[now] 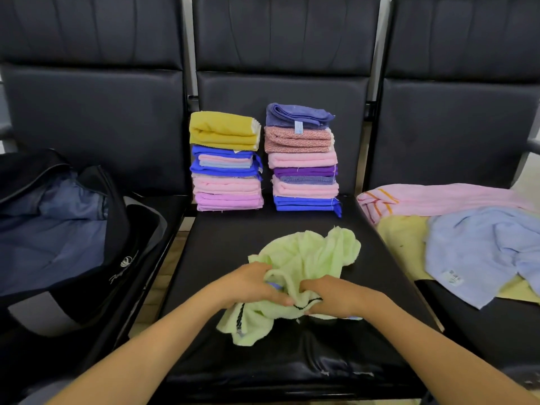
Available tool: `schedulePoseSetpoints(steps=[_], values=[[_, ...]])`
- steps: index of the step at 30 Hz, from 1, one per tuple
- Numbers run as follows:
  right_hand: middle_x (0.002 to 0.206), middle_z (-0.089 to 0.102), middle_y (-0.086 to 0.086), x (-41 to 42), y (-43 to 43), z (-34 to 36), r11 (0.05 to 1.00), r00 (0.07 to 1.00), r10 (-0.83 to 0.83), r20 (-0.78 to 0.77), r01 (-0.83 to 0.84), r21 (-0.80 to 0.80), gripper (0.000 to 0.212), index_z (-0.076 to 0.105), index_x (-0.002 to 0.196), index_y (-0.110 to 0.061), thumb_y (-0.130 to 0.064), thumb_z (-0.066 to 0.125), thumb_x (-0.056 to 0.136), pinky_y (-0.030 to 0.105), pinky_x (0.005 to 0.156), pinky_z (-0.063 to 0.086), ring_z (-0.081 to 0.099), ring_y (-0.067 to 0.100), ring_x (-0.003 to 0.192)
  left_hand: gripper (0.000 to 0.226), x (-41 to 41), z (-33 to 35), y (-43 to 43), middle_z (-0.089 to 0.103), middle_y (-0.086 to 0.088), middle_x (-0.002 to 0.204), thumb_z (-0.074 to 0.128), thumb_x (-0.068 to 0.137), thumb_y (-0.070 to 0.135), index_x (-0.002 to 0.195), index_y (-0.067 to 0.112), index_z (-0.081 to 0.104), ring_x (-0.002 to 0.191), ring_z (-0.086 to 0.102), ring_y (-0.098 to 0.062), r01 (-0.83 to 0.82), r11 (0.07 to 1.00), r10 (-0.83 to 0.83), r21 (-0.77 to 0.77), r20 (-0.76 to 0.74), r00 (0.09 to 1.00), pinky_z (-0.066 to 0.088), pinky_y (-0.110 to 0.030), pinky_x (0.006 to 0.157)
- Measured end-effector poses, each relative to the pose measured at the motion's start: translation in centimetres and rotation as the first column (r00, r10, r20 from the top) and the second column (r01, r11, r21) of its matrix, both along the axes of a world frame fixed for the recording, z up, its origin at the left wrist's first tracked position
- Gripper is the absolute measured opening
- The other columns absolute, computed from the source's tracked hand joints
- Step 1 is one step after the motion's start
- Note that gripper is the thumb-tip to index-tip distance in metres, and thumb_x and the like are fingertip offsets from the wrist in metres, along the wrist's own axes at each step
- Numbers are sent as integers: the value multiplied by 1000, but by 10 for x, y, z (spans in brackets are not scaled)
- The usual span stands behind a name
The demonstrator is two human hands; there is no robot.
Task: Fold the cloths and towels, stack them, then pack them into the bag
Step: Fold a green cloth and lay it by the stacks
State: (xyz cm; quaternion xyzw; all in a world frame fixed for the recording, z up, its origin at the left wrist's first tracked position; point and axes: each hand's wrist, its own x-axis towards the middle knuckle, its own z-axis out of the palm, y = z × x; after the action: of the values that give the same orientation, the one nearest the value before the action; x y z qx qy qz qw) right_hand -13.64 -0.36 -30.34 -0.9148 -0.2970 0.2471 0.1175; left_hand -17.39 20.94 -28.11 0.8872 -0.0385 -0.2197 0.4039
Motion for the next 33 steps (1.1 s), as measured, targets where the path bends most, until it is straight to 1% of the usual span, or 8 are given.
schedulePoseSetpoints(steps=[3,5,10,12,17,24,28,33], values=[[92,56,-4,2,-2,1,993,999,-42,23,40,109,12,56,92,-14,-21,48,97,16,69,36,53,20,94,54,0,-13,9,58,9,96,81,62,56,93,19,56,87,56,-9,143,923,-134,356,-50,990,51,-27,77],[113,58,-4,3,-1,5,954,984,-167,-65,178,241,22,57,115,-11,-20,45,99,17,85,36,52,16,111,46,-3,-13,7,46,8,82,78,70,51,77,20,44,72,43,-8,156,900,-149,407,-50,988,37,-23,61],[138,53,1,11,-3,15,649,807,-318,-497,568,507,68,42,141,-17,-40,62,80,38,108,40,53,16,123,10,5,-9,-2,53,-3,105,60,88,23,96,16,57,98,56,-19,-17,989,-23,150,264,964,48,-29,83],[125,64,0,8,-5,28,570,789,-307,-531,600,562,49,54,130,-20,-35,67,85,36,99,48,62,16,111,14,8,-3,-3,57,-5,105,58,89,19,101,12,57,101,58,-21,-148,985,166,-87,262,951,48,-32,84],[108,63,-19,0,-17,54,922,980,-199,-17,193,336,61,56,118,-36,-40,84,64,25,89,48,58,4,103,17,5,22,-7,65,-12,99,60,82,16,98,9,58,94,63,-25,-191,828,308,-528,143,941,50,-41,89],[110,56,0,6,-16,63,985,872,-105,479,157,-69,24,55,116,-25,-31,47,94,30,76,40,56,23,105,39,-1,43,-1,66,17,101,74,75,49,106,33,57,94,63,-6,65,992,-44,-109,190,981,49,-23,81],[101,63,-14,0,-14,52,919,976,-217,20,198,342,37,56,95,-43,-8,49,89,27,83,46,60,11,97,35,-1,28,6,62,14,87,79,71,45,92,25,59,78,58,-7,245,920,-244,305,-40,969,46,-19,66],[126,60,-12,-3,-3,32,771,897,-240,-371,408,489,58,53,130,-33,-25,75,78,34,102,46,56,8,116,22,3,9,9,47,1,74,65,81,25,74,14,47,61,43,-13,159,903,-154,400,-44,987,33,-25,53]])
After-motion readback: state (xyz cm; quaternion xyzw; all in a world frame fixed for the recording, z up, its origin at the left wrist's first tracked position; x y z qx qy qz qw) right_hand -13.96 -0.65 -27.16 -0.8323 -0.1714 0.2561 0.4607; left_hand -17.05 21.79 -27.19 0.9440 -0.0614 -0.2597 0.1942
